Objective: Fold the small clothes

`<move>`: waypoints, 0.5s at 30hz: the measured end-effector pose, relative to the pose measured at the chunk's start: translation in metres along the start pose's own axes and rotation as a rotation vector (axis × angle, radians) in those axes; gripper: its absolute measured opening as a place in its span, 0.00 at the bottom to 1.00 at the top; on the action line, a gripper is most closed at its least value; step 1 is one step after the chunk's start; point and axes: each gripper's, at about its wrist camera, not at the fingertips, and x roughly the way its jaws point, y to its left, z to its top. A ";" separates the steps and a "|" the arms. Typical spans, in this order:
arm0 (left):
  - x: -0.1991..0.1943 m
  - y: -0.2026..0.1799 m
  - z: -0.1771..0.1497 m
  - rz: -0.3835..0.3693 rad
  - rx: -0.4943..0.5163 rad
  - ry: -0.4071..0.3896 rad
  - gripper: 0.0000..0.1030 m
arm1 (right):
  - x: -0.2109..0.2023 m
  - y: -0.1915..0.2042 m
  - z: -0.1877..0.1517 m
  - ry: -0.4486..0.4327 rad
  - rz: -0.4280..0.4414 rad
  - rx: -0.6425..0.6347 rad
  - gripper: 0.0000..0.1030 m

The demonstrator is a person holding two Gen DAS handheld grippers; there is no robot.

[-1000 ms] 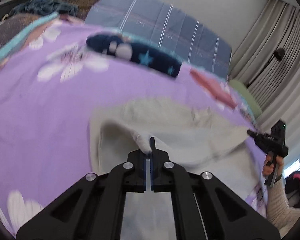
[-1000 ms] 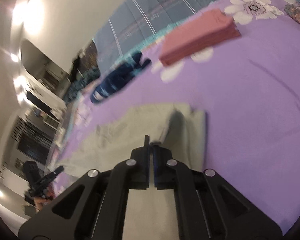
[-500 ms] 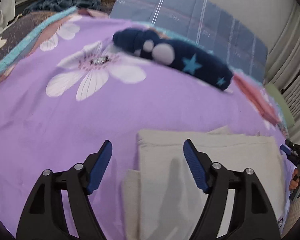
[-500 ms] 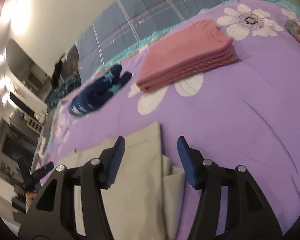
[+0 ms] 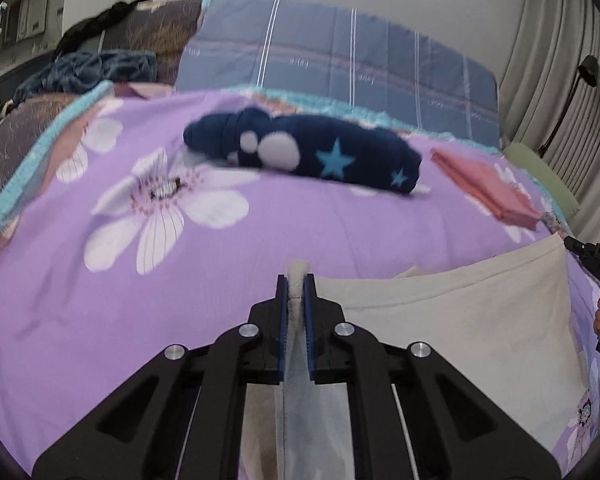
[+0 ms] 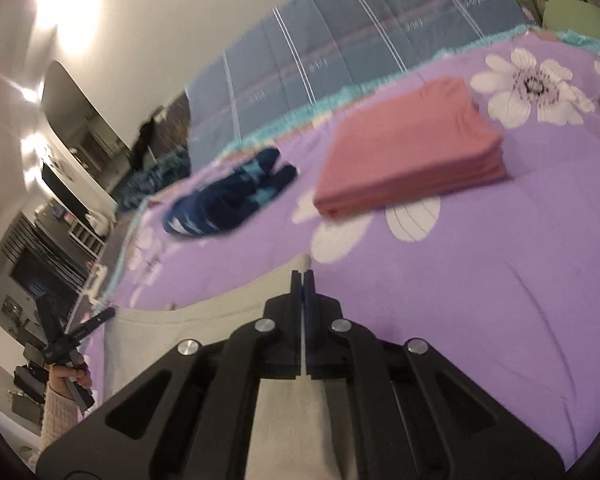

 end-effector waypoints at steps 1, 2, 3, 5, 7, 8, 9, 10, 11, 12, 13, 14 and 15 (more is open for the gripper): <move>-0.003 0.000 0.001 -0.004 -0.001 -0.013 0.07 | -0.004 0.001 0.000 -0.011 0.003 -0.002 0.00; -0.005 0.000 0.004 -0.006 -0.003 -0.022 0.07 | -0.010 0.003 0.001 -0.027 0.002 -0.001 0.00; -0.002 0.000 0.006 -0.007 -0.008 -0.023 0.07 | -0.013 0.001 0.001 -0.037 -0.001 0.003 0.00; 0.013 0.003 0.010 -0.004 -0.019 0.001 0.07 | -0.008 -0.001 0.003 -0.040 -0.043 0.006 0.00; 0.038 0.002 0.008 0.029 0.011 0.064 0.08 | 0.005 -0.006 0.005 -0.021 -0.092 0.018 0.01; 0.057 0.001 0.003 0.067 0.033 0.111 0.08 | 0.019 -0.012 0.003 0.009 -0.120 0.028 0.01; 0.066 0.000 0.000 0.078 0.039 0.140 0.10 | 0.031 -0.016 -0.001 0.047 -0.147 0.037 0.04; 0.075 0.000 -0.005 0.093 0.044 0.172 0.12 | 0.039 -0.019 -0.004 0.077 -0.165 0.043 0.06; 0.077 0.000 -0.009 0.108 0.049 0.162 0.17 | 0.047 -0.023 -0.009 0.110 -0.167 0.055 0.07; 0.073 0.001 -0.010 0.120 0.049 0.143 0.31 | 0.047 -0.026 -0.013 0.119 -0.153 0.065 0.07; 0.067 0.002 -0.010 0.131 0.043 0.131 0.40 | 0.045 -0.027 -0.016 0.117 -0.147 0.064 0.10; 0.059 0.004 -0.009 0.147 0.032 0.111 0.50 | 0.039 -0.028 -0.017 0.110 -0.145 0.055 0.12; 0.051 0.004 -0.008 0.166 0.026 0.090 0.50 | 0.033 -0.028 -0.018 0.104 -0.146 0.044 0.16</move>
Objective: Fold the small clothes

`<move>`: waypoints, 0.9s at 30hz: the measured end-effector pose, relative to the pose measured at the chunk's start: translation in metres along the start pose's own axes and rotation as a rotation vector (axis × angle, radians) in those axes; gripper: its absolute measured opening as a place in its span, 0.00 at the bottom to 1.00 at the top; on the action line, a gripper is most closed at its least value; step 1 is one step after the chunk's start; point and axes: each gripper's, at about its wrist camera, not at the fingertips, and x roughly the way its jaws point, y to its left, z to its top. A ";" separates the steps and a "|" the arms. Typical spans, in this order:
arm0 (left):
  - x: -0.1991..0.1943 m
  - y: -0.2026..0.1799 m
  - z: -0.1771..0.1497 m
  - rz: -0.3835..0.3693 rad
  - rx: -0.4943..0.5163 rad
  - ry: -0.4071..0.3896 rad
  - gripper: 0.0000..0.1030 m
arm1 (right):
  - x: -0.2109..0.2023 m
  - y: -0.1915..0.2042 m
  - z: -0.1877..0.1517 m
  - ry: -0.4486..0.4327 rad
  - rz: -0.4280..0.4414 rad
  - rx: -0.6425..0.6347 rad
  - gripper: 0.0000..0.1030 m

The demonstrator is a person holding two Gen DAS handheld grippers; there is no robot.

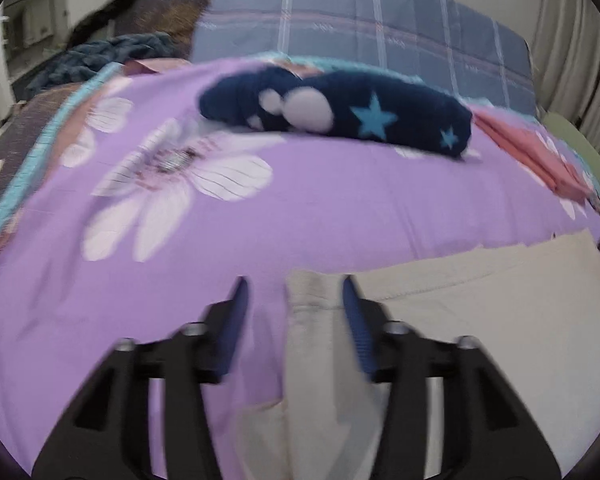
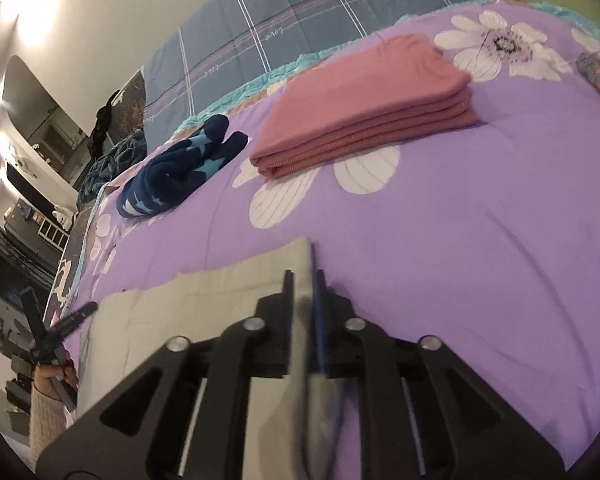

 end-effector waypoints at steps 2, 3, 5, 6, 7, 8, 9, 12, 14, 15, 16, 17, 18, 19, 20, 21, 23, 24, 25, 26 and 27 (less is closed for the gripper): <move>-0.023 -0.005 0.002 0.009 -0.006 -0.032 0.50 | -0.013 -0.004 -0.002 -0.006 0.008 -0.025 0.18; -0.034 -0.012 0.002 -0.005 -0.002 -0.048 0.50 | -0.019 -0.007 -0.002 0.001 0.018 -0.034 0.20; -0.059 -0.040 -0.004 -0.070 0.042 -0.074 0.51 | -0.028 -0.013 -0.005 0.026 0.050 -0.049 0.27; -0.069 -0.060 -0.009 -0.119 0.069 -0.078 0.55 | -0.031 -0.015 -0.008 0.034 0.063 -0.054 0.34; -0.078 -0.080 -0.017 -0.172 0.095 -0.076 0.57 | -0.033 -0.016 -0.010 0.044 0.081 -0.058 0.43; -0.085 -0.111 -0.031 -0.245 0.135 -0.054 0.60 | -0.035 -0.019 -0.014 0.057 0.111 -0.059 0.46; -0.088 -0.136 -0.042 -0.303 0.170 -0.030 0.60 | -0.035 -0.021 -0.017 0.066 0.132 -0.059 0.50; -0.097 -0.222 -0.084 -0.465 0.301 0.045 0.61 | -0.035 -0.026 -0.026 0.066 0.199 -0.061 0.58; -0.106 -0.281 -0.112 -0.541 0.416 0.072 0.66 | -0.034 -0.031 -0.031 0.056 0.237 -0.050 0.59; -0.109 -0.298 -0.121 -0.555 0.457 0.074 0.71 | -0.034 -0.033 -0.032 0.059 0.249 -0.044 0.59; -0.113 -0.317 -0.132 -0.565 0.507 0.071 0.73 | -0.034 -0.036 -0.033 0.064 0.263 -0.039 0.59; -0.118 -0.340 -0.144 -0.568 0.578 0.063 0.75 | -0.035 -0.036 -0.033 0.078 0.288 -0.047 0.59; -0.121 -0.356 -0.154 -0.562 0.631 0.056 0.77 | -0.038 -0.037 -0.033 0.083 0.310 -0.056 0.59; -0.122 -0.371 -0.162 -0.544 0.679 0.051 0.77 | -0.040 -0.038 -0.033 0.081 0.323 -0.051 0.59; -0.123 -0.380 -0.168 -0.531 0.710 0.049 0.77 | -0.044 -0.040 -0.033 0.076 0.357 -0.026 0.59; -0.122 -0.388 -0.173 -0.520 0.735 0.048 0.77 | -0.045 -0.041 -0.033 0.087 0.395 -0.004 0.52; -0.121 -0.403 -0.184 -0.493 0.781 0.046 0.77 | -0.042 -0.040 -0.034 0.143 0.409 0.023 0.27; -0.121 -0.408 -0.188 -0.481 0.799 0.044 0.77 | -0.039 -0.041 -0.035 0.170 0.416 0.039 0.18; -0.120 -0.412 -0.191 -0.470 0.812 0.038 0.77 | -0.037 -0.042 -0.037 0.190 0.406 0.043 0.17; -0.121 -0.415 -0.193 -0.454 0.825 0.028 0.77 | -0.035 -0.042 -0.037 0.208 0.372 0.043 0.15; -0.121 -0.417 -0.194 -0.447 0.828 0.022 0.71 | -0.034 -0.044 -0.038 0.220 0.342 0.050 0.11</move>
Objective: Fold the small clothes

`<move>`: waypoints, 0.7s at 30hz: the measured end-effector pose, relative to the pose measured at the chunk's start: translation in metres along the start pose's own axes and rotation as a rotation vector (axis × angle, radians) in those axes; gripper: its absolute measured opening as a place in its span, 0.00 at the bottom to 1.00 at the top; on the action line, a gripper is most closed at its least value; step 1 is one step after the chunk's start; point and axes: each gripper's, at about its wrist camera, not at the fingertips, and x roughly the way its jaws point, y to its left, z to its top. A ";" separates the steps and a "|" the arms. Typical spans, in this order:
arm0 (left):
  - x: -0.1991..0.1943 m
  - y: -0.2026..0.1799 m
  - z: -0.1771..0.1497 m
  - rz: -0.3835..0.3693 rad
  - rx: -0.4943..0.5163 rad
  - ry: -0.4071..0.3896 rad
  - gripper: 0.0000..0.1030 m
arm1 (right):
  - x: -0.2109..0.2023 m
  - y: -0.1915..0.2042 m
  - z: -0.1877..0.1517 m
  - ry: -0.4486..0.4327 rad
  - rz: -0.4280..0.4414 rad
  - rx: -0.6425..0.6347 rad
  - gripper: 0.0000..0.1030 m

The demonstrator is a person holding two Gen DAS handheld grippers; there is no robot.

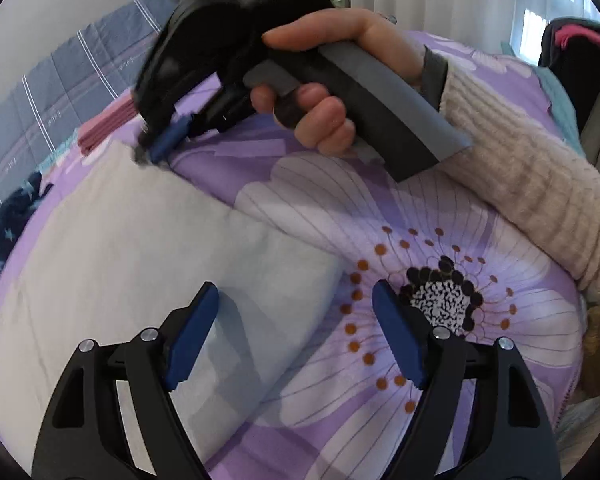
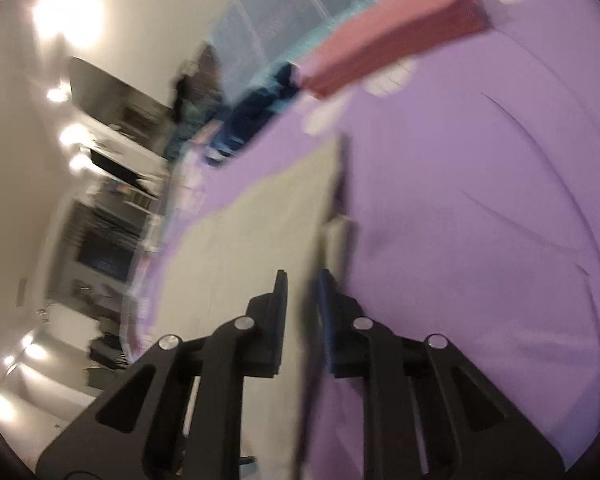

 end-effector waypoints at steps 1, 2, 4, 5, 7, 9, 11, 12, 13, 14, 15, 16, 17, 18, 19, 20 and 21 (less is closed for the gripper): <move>0.001 0.001 0.001 0.006 -0.009 0.001 0.68 | -0.001 -0.004 0.000 -0.001 0.001 0.024 0.10; 0.002 0.003 0.003 0.016 -0.021 0.004 0.63 | -0.003 -0.005 0.000 -0.002 0.011 0.040 0.10; 0.003 0.004 0.002 0.052 -0.040 0.010 0.58 | -0.008 -0.006 0.000 -0.006 0.012 0.049 0.17; 0.002 0.005 0.002 0.064 -0.041 0.011 0.58 | -0.012 -0.006 0.000 -0.016 0.009 0.049 0.21; 0.001 0.005 0.001 0.078 -0.029 0.010 0.53 | -0.016 -0.004 0.000 -0.026 -0.016 0.045 0.22; 0.000 0.000 0.000 0.084 -0.009 0.010 0.44 | -0.015 -0.003 -0.001 -0.022 -0.028 0.037 0.24; 0.001 -0.006 0.004 0.091 0.007 0.014 0.41 | -0.007 -0.004 -0.001 -0.009 -0.037 0.036 0.24; 0.002 -0.007 0.005 0.094 0.012 0.015 0.41 | -0.001 -0.004 -0.002 -0.002 -0.035 0.032 0.25; 0.003 -0.008 0.005 0.098 0.015 0.018 0.41 | 0.004 -0.004 -0.001 0.004 -0.033 0.026 0.25; 0.003 -0.010 0.006 0.103 0.017 0.021 0.43 | 0.008 -0.004 -0.001 0.005 -0.026 0.020 0.25; 0.004 -0.012 0.006 0.118 0.022 0.024 0.47 | 0.011 -0.004 0.000 -0.005 -0.010 0.016 0.26; 0.003 -0.014 0.007 0.129 0.027 0.023 0.50 | 0.012 -0.003 0.000 -0.012 0.001 0.014 0.28; 0.002 -0.016 0.007 0.135 0.036 0.019 0.53 | 0.013 -0.003 0.001 -0.019 0.015 0.006 0.28; 0.002 -0.018 0.007 0.131 0.038 0.020 0.54 | 0.014 -0.002 0.001 -0.022 0.020 -0.001 0.28; 0.001 -0.020 0.008 0.124 0.038 0.023 0.54 | 0.014 -0.003 0.001 -0.026 0.024 -0.003 0.28; -0.001 -0.021 0.009 0.109 0.033 0.026 0.54 | 0.014 -0.003 0.001 -0.030 0.031 -0.001 0.28; -0.003 -0.023 0.009 0.093 0.029 0.027 0.57 | 0.013 -0.004 0.001 -0.032 0.037 0.001 0.28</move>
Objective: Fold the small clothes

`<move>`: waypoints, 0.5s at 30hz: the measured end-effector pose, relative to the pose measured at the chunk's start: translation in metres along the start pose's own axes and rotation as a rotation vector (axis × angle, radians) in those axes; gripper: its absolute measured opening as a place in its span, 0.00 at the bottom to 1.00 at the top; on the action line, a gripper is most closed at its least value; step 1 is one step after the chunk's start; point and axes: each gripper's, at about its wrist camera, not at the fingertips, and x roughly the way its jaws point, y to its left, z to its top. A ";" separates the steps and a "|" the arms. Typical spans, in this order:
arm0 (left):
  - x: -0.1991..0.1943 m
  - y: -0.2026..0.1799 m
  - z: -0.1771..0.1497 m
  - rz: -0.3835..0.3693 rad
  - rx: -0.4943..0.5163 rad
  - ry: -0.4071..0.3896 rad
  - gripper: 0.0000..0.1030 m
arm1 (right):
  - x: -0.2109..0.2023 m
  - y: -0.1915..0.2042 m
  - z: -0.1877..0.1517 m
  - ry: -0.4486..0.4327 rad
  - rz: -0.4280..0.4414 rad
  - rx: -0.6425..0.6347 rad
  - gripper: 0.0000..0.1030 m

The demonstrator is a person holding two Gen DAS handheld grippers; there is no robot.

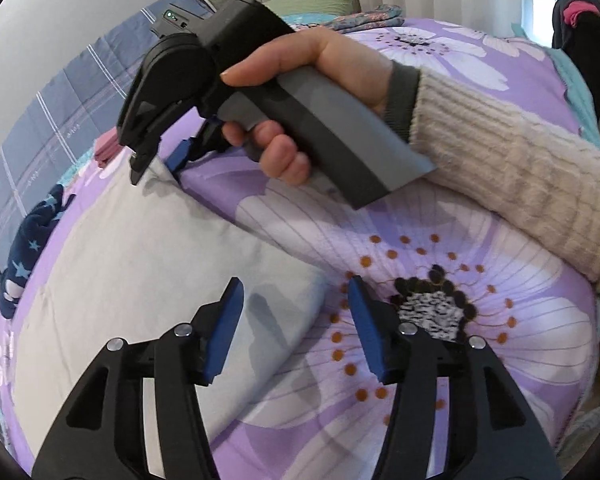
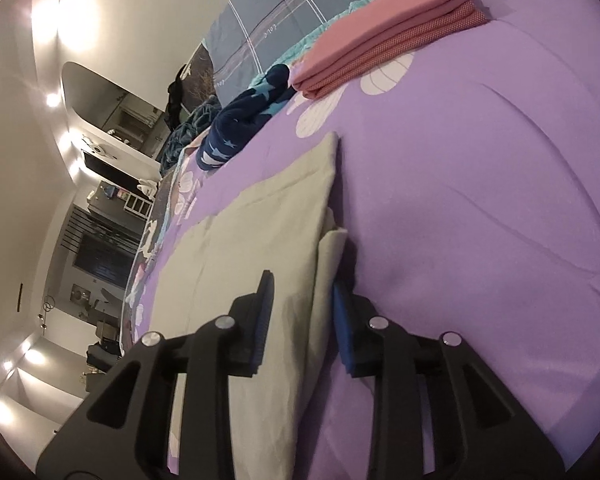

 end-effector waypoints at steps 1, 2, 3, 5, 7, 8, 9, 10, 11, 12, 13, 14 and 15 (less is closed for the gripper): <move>-0.001 0.000 0.000 -0.013 -0.003 0.000 0.57 | -0.001 -0.001 0.000 0.000 0.005 0.001 0.28; -0.002 -0.002 0.001 -0.016 0.000 -0.001 0.57 | -0.002 -0.002 0.000 0.002 0.008 0.001 0.28; -0.001 -0.002 0.001 -0.009 0.010 -0.001 0.57 | -0.002 -0.002 0.000 0.004 0.008 -0.001 0.28; 0.005 -0.002 0.000 -0.006 0.027 0.009 0.37 | -0.002 -0.002 -0.001 0.006 0.007 -0.009 0.28; 0.010 0.004 0.002 -0.022 -0.003 0.032 0.19 | -0.002 -0.001 -0.001 0.006 0.008 -0.010 0.28; 0.010 0.007 0.004 -0.032 -0.019 0.037 0.09 | -0.002 -0.001 -0.001 0.006 0.010 -0.008 0.28; 0.009 0.013 0.005 -0.043 -0.043 0.042 0.08 | -0.004 -0.002 -0.001 0.006 0.013 -0.005 0.28; 0.006 0.017 0.006 -0.063 -0.064 0.037 0.07 | -0.004 -0.002 -0.001 0.007 0.017 -0.002 0.28; 0.004 0.019 0.007 -0.075 -0.078 0.031 0.07 | -0.004 -0.002 -0.001 0.007 0.020 -0.001 0.28; -0.001 0.022 0.008 -0.094 -0.093 0.017 0.06 | -0.004 -0.002 -0.001 0.008 0.020 0.000 0.28; -0.006 0.023 0.008 -0.111 -0.099 0.002 0.06 | -0.004 -0.002 -0.001 0.008 0.019 -0.001 0.28; -0.012 0.026 0.010 -0.141 -0.103 -0.014 0.04 | -0.004 -0.002 -0.001 0.006 0.017 -0.003 0.28; -0.015 0.027 0.011 -0.157 -0.105 -0.022 0.04 | -0.003 -0.002 0.001 0.002 0.016 -0.003 0.26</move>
